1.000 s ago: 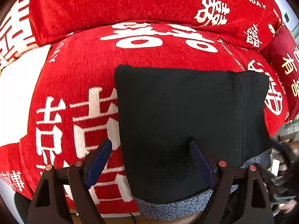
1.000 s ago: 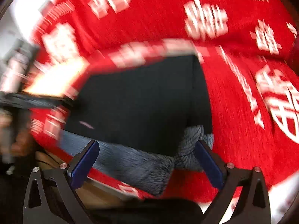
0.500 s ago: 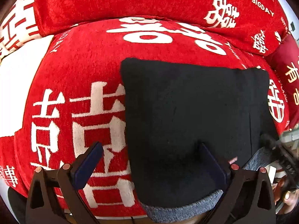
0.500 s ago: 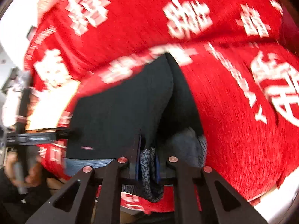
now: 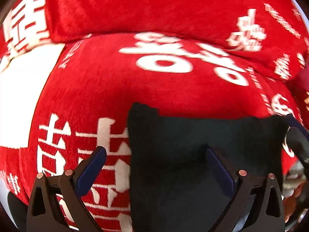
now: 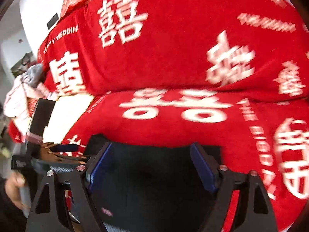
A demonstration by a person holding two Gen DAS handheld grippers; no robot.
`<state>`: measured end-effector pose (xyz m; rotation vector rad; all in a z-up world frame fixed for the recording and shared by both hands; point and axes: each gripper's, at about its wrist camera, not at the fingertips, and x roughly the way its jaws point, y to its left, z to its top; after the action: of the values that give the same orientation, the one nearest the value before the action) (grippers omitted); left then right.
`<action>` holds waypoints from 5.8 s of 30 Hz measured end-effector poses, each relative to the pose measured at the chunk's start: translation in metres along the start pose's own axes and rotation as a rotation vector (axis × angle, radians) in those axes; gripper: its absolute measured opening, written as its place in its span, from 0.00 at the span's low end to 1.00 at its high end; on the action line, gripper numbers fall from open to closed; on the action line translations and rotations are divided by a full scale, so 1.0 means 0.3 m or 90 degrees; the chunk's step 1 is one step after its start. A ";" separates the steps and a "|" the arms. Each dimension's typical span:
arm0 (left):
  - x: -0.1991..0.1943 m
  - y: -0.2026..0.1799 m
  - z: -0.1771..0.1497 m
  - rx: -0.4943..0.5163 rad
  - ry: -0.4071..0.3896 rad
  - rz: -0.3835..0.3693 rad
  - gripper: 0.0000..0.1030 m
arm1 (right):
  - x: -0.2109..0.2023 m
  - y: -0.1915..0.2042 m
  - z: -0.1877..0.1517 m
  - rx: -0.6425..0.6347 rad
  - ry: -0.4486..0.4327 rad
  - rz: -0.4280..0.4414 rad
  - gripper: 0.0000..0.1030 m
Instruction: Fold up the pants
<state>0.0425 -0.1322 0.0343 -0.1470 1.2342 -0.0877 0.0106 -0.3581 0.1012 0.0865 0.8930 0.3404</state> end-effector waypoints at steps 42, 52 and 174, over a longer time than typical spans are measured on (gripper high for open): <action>-0.028 0.091 -0.356 0.013 0.062 -0.123 1.00 | -0.153 0.132 -0.408 0.015 0.056 -0.115 0.99; 0.044 0.024 -0.401 0.087 0.134 -0.101 1.00 | -0.133 0.103 -0.457 0.050 0.098 -0.107 0.99; -0.085 0.530 -0.193 0.039 -0.053 -0.162 0.71 | 0.128 0.579 -0.185 -0.088 0.070 0.032 0.79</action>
<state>-0.0227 0.0246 0.0140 -0.2518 1.1238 -0.3365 -0.0545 -0.1856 0.0750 -0.0374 0.9752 0.4555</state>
